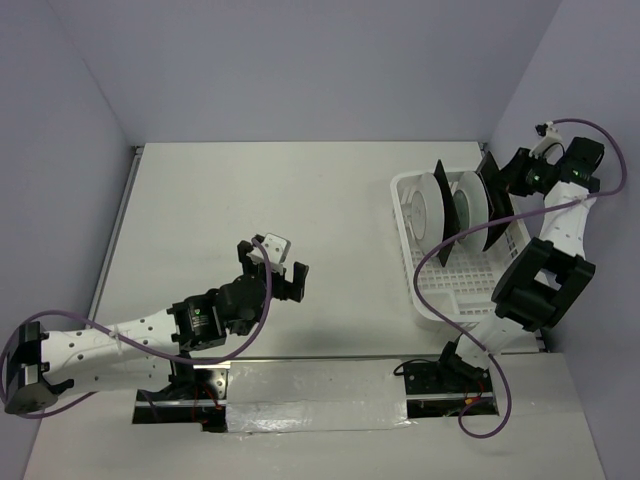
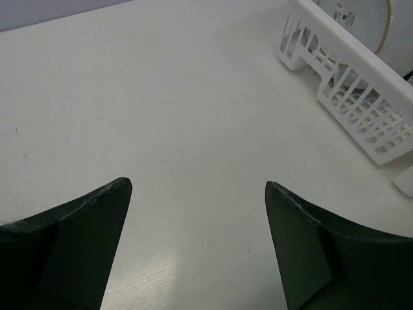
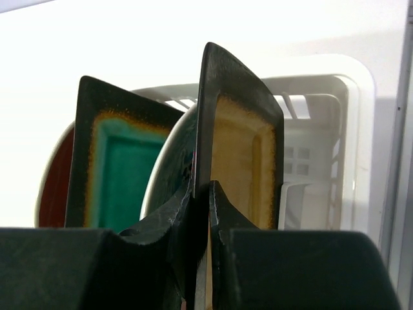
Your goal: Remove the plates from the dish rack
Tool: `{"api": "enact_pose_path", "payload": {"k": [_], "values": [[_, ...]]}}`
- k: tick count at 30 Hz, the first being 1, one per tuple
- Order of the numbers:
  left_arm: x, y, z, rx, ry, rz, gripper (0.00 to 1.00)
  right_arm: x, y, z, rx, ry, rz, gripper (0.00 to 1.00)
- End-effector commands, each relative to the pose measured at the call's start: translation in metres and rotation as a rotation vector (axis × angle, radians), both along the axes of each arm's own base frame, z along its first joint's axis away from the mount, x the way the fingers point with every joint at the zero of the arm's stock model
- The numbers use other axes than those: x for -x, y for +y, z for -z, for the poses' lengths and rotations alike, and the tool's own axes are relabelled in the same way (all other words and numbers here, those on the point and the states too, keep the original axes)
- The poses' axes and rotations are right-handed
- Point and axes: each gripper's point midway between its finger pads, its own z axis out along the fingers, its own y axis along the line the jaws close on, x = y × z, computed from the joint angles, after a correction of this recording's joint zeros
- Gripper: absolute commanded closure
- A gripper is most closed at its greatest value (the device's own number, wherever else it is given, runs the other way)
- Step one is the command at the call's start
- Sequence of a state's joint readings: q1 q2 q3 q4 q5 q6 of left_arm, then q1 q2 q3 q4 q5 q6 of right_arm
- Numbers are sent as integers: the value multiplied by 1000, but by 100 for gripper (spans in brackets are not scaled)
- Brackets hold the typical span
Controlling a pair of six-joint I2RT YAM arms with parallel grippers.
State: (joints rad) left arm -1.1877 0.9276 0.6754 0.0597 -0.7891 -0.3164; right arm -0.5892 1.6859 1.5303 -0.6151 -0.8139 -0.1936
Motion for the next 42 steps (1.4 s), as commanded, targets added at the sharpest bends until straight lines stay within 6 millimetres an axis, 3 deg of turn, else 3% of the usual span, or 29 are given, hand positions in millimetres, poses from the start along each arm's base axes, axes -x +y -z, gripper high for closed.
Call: {"api": "enact_pose_path", "payload": {"k": [1, 5, 11, 14, 20, 25, 26, 28, 29, 31, 32, 35, 36, 37, 38, 39, 40, 42], "values": [[-5, -1, -24, 59, -34, -24, 3, -16, -21, -92, 203, -258, 46, 100], [-4, -2, -24, 60, -32, -22, 4, -14, -26, -112, 234, -289, 99, 100], [-4, -1, -24, 63, -32, -19, 4, -4, -19, -168, 282, -438, 150, 100], [-4, -2, -24, 66, -33, -19, 4, 0, -16, -187, 292, -480, 167, 100], [-4, -1, -25, 64, -30, -23, 4, 10, 10, -237, 242, -607, 120, 100], [-4, 3, -27, 78, -41, -29, 3, 8, 39, -265, 238, -665, 82, 100], [-4, 3, -26, 78, -40, -31, 3, 2, 59, -280, 252, -692, 43, 100], [-4, 3, -27, 80, -41, -30, 3, -3, 80, -285, 286, -686, -2, 100], [-4, 3, -28, 84, -38, -32, 3, -5, 108, -299, 285, -723, -57, 100], [-4, 4, -32, 92, -35, -43, 4, -8, 131, -308, 293, -749, -91, 100], [-4, 6, -31, 84, -27, -48, 4, -3, 160, -319, 287, -787, -148, 100], [-5, 18, -44, 94, -21, -103, 6, 0, 195, -324, 296, -825, -197, 100], [-4, 25, -48, 83, -18, -120, 6, 7, 225, -322, 269, -844, -264, 100], [-3, 35, -60, 123, -29, -142, 6, 18, 237, -333, 266, -907, -287, 100], [-3, 47, -66, 142, -39, -184, 5, 17, 262, -307, 263, -882, -355, 100], [1, 60, -80, 206, -57, -201, 4, 20, 271, -310, 276, -935, -358, 100], [2, 67, -86, 248, -60, -217, 4, 22, 281, -286, 281, -911, -391, 100], [8, 90, -103, 326, -73, -252, 3, 30, 309, -268, 284, -928, -494, 100]]}}
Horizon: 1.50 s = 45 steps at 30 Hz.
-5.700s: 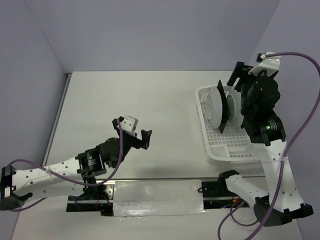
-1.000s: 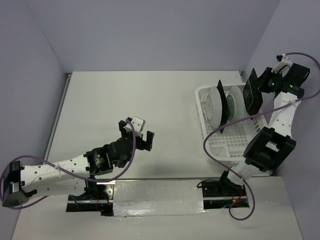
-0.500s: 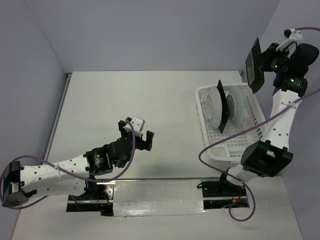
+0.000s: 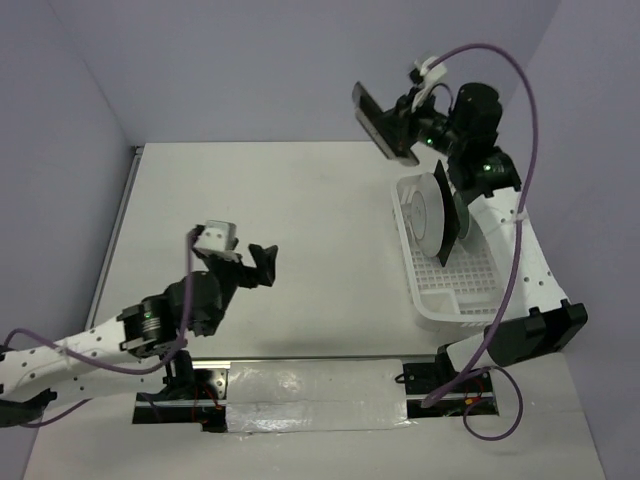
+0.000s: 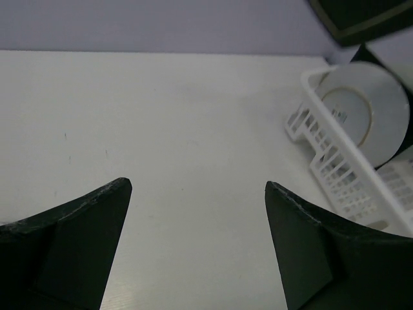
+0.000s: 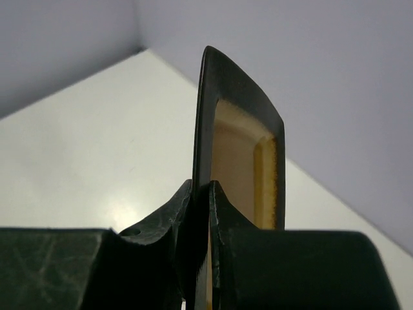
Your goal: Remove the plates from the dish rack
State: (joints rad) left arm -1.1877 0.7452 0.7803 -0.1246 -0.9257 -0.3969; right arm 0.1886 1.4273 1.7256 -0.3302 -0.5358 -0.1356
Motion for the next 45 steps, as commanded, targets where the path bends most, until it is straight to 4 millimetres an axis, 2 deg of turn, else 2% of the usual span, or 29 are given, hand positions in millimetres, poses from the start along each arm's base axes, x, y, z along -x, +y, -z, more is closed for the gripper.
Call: {"api": "enact_pose_path", "payload": {"k": [1, 2, 3, 5, 6, 8, 9, 11, 12, 14, 15, 16, 18, 20, 21, 23, 24, 26, 28, 33, 36, 37, 40, 42, 45], "values": [[5, 45, -47, 183, -47, -117, 3, 13, 25, -20, 52, -226, -59, 100], [7, 57, -60, 225, -57, -148, 3, 12, 33, -10, 95, -244, -69, 100], [11, 70, -61, 219, -47, -168, 3, 15, 53, 4, 126, -238, -109, 100], [16, 87, -79, 286, -45, -194, 3, 14, 71, 25, 195, -236, -123, 100], [19, 96, -80, 276, -41, -204, 4, 18, 88, 39, 241, -246, -159, 100], [23, 110, -95, 300, -51, -221, 3, 22, 103, 44, 275, -290, -191, 100], [25, 117, -92, 286, -35, -235, 3, 29, 116, 58, 293, -286, -218, 100], [29, 128, -99, 311, -31, -247, 3, 32, 126, 72, 338, -299, -227, 100], [30, 131, -98, 321, -26, -249, 3, 32, 133, 92, 395, -298, -244, 100], [31, 133, -96, 334, -31, -241, 3, 46, 156, 113, 454, -334, -313, 100], [31, 132, -99, 348, -44, -234, 3, 51, 159, 146, 518, -337, -331, 100], [29, 127, -91, 329, -45, -233, 2, 63, 171, 156, 536, -361, -352, 100], [27, 122, -89, 314, -46, -235, 2, 69, 174, 178, 550, -380, -345, 100], [25, 115, -85, 268, -19, -228, 2, 79, 182, 188, 549, -409, -357, 100], [25, 112, -85, 269, -10, -230, 2, 83, 180, 210, 587, -389, -357, 100], [24, 112, -85, 253, -1, -235, 1, 95, 190, 226, 628, -422, -377, 100], [24, 111, -85, 254, -1, -232, 1, 97, 186, 242, 658, -403, -371, 100], [26, 109, -84, 275, -4, -208, 2, 105, 191, 255, 671, -404, -391, 100], [26, 107, -76, 283, -2, -202, 2, 109, 188, 271, 698, -391, -389, 100], [27, 106, -71, 311, -8, -188, 2, 123, 181, 307, 754, -410, -392, 100], [26, 99, -73, 323, -19, -160, 2, 132, 181, 340, 830, -385, -411, 99], [27, 96, -72, 325, -16, -146, 2, 137, 181, 360, 870, -378, -427, 96], [25, 90, -66, 312, -10, -138, 2, 147, 184, 385, 910, -366, -467, 90], [25, 88, -61, 301, -7, -140, 1, 147, 183, 391, 915, -358, -463, 86], [24, 87, -57, 288, -1, -139, 1, 144, 181, 395, 919, -349, -443, 76]]}}
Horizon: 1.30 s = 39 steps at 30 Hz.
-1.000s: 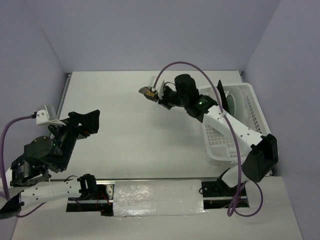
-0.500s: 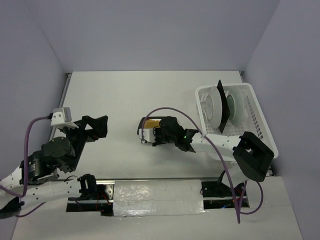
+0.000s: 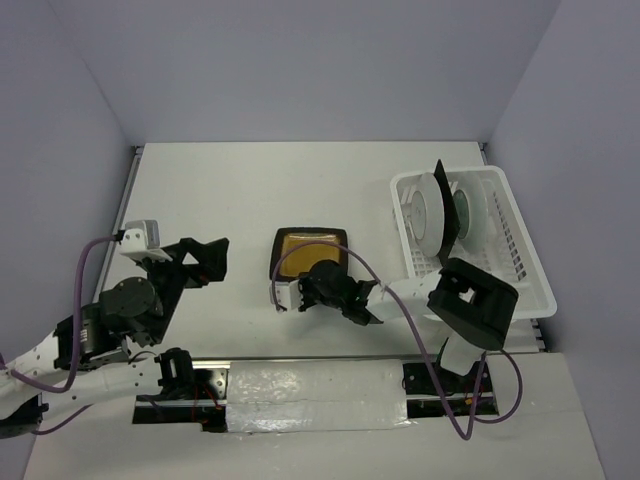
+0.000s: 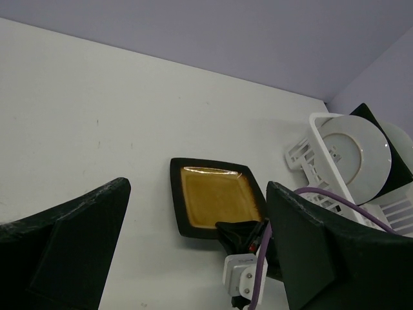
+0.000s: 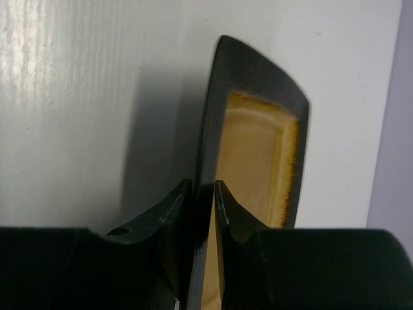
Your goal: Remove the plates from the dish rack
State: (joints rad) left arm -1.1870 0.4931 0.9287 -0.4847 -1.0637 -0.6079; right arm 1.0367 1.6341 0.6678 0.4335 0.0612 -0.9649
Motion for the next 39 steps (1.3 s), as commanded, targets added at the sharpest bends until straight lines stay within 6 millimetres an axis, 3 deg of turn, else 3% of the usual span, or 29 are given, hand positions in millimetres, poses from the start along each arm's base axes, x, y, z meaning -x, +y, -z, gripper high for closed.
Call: {"api": "enact_pose_path", "payload": {"k": [1, 6, 7, 8, 12, 17, 20, 21, 24, 26, 28, 30, 31, 32, 33, 34, 35, 36, 37, 39], "values": [[0, -4, -10, 54, -22, 15, 1, -1, -1, 7, 0, -14, 13, 71], [2, -3, -10, 78, -36, 31, 1, 5, -6, 29, 43, 36, 16, 58], [2, -3, -10, 82, -39, 31, 1, 6, -8, 32, 45, 44, 14, 49], [2, -4, -7, 83, -39, 31, 1, 5, -9, 32, 46, 36, 19, 48], [1, -4, -2, 81, -35, 24, 1, 4, -8, 25, 39, 46, 34, 46], [-1, -8, 2, 62, -27, 18, 1, 7, -12, 7, 26, 74, 57, 25], [-5, -15, 5, 42, -22, 11, 1, 18, -7, -25, -38, 152, 57, 24], [-5, -17, 5, 38, -20, 12, 1, 20, -8, -24, -29, 179, 72, 24], [-8, -25, 5, 26, -17, 22, 1, 38, -2, -63, -131, 265, 39, 24], [-8, -28, 4, 24, -16, 25, 1, 48, 1, -102, -233, 282, 10, 25], [-10, -32, 3, 13, -19, 30, 1, 38, 2, -151, -407, 273, 95, 26], [-10, -43, 6, -24, -26, 79, 1, 12, -20, -223, -638, 250, 306, 26], [-11, -50, 10, -32, -30, 95, 1, -9, -40, -247, -708, 247, 418, 27], [-11, -55, 14, -47, -29, 110, 1, -29, -59, -259, -733, 245, 555, 28], [-13, -62, 22, -79, -21, 126, 1, -38, -81, -296, -747, 268, 646, 29], [-14, -67, 30, -104, -10, 132, 1, -59, -111, -311, -812, 292, 784, 30], [-15, -71, 34, -115, -6, 138, 1, -73, -130, -313, -817, 296, 883, 30], [-15, -80, 43, -148, 7, 164, 1, -78, -158, -330, -852, 270, 978, 30], [-16, -86, 48, -166, 14, 183, 1, -94, -196, -335, -926, 261, 1087, 29], [-13, -103, 57, -200, 17, 256, 2, -98, -223, -340, -977, 313, 1090, 29]]}}
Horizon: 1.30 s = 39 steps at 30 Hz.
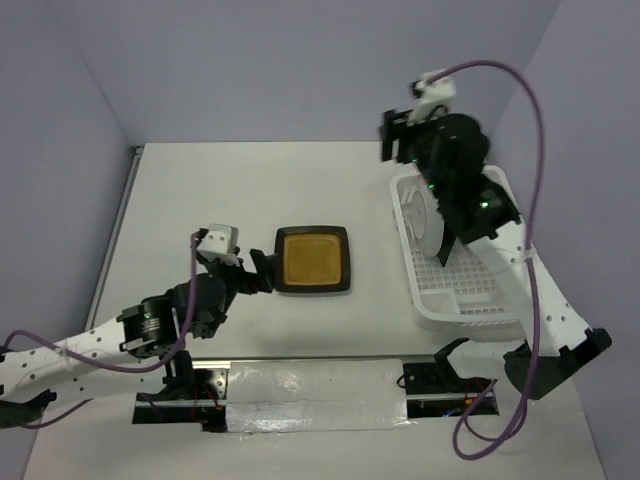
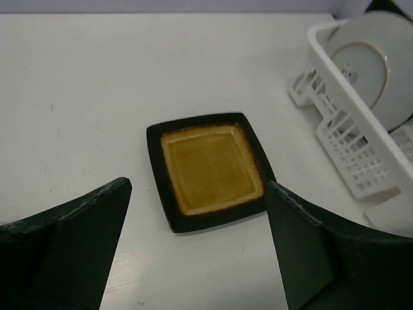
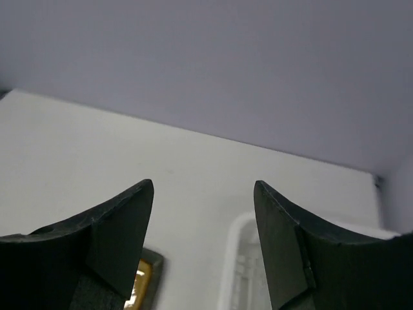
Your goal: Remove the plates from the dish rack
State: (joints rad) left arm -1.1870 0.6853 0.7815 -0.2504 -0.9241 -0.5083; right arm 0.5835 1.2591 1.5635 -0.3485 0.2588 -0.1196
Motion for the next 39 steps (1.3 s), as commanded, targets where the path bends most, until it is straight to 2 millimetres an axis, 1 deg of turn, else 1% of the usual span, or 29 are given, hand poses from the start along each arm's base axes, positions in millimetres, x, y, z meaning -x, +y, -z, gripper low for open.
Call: {"api": "enact_pose_path", "payload": {"k": [1, 2, 4, 5, 6, 7, 8, 9, 10, 11, 12, 13, 14, 15, 16, 17, 18, 19, 20, 23, 26, 28, 29, 33, 35, 36, 37, 38, 39], "values": [[3, -30, 4, -20, -9, 123, 3, 0, -73, 40, -109, 242, 166, 29], [3, -32, 9, -34, -4, 130, 3, -8, -114, 42, -137, 250, 257, 29], [1, -30, 18, -56, 5, 115, 3, -9, -143, 53, -128, 274, 311, 29], [1, -26, 21, -54, 14, 94, 3, -11, -172, 70, -109, 297, 384, 26], [0, -20, 30, -79, 27, 72, 3, -8, -183, 71, -115, 287, 408, 25], [0, -15, 33, -80, 26, 50, 2, -7, -197, 77, -132, 290, 435, 24], [1, -10, 31, -59, 18, 47, 2, -7, -204, 84, -154, 300, 438, 23], [3, -8, 37, -56, 19, 51, 2, -5, -219, 83, -201, 299, 457, 22], [4, -7, 38, -42, 15, 57, 2, -7, -217, 85, -224, 314, 420, 22], [7, -5, 34, -15, 0, 73, 2, -6, -224, 87, -235, 335, 430, 22], [7, -4, 40, -12, -4, 72, 2, -5, -239, 91, -255, 352, 457, 22], [7, -1, 41, -4, -11, 66, 1, -10, -238, 103, -276, 398, 410, 22], [7, 3, 38, 10, -22, 58, 1, -8, -243, 111, -287, 441, 420, 22], [9, 3, 35, 24, -22, 64, 1, -7, -253, 120, -290, 467, 446, 23], [10, 3, 33, 33, -24, 73, 1, -7, -255, 128, -292, 486, 449, 23], [10, 2, 32, 39, -26, 78, 1, -5, -257, 143, -298, 513, 456, 23], [11, 2, 32, 40, -26, 78, 1, -4, -261, 152, -293, 528, 467, 23], [11, 2, 33, 42, -20, 80, 1, -3, -259, 161, -289, 545, 452, 24], [12, 1, 32, 44, -18, 87, 2, 0, -260, 181, -284, 587, 452, 24], [13, 0, 34, 36, -6, 90, 2, 4, -257, 200, -266, 598, 425, 24], [16, 2, 35, 27, -5, 79, 2, 5, -257, 207, -272, 630, 414, 26], [17, 7, 34, 31, -11, 62, 2, 7, -257, 209, -273, 648, 420, 26], [18, 5, 33, 37, -15, 70, 2, 7, -257, 209, -272, 650, 423, 26], [21, 6, 31, 50, -27, 86, 2, 7, -266, 212, -222, 653, 442, 29], [21, 8, 30, 57, -30, 79, 2, 4, -264, 210, -222, 646, 426, 37], [21, 9, 30, 61, -30, 78, 2, 0, -263, 210, -228, 651, 412, 43], [21, 9, 30, 61, -31, 78, 2, -1, -262, 211, -231, 657, 408, 44], [21, 8, 29, 61, -33, 81, 2, -3, -264, 216, -232, 675, 407, 44], [22, 7, 28, 63, -35, 87, 2, -3, -264, 215, -230, 673, 407, 44]]}}
